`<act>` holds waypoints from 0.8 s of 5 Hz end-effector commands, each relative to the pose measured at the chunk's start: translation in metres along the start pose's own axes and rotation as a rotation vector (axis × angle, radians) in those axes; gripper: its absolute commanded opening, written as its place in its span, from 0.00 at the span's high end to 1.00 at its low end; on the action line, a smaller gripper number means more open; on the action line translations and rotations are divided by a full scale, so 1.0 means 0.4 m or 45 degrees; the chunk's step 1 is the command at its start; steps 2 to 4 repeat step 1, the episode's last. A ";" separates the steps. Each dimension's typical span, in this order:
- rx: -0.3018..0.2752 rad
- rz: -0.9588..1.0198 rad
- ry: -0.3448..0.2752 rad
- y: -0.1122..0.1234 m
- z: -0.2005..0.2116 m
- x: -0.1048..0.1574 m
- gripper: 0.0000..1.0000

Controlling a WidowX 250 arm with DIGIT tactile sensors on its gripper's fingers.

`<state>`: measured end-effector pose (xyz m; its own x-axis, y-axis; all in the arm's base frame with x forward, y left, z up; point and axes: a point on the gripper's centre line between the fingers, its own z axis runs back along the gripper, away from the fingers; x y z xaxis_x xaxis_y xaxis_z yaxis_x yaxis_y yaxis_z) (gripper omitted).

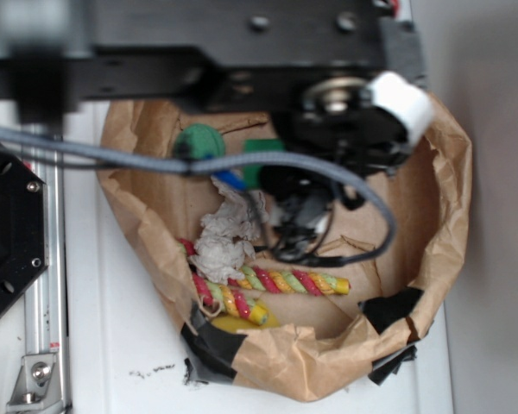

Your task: Grab the green block.

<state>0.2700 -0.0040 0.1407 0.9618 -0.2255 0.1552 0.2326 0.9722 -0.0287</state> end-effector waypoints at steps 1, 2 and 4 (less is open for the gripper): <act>0.036 0.106 -0.076 -0.017 0.038 0.004 1.00; 0.036 0.106 -0.076 -0.017 0.038 0.004 1.00; 0.036 0.106 -0.076 -0.017 0.038 0.004 1.00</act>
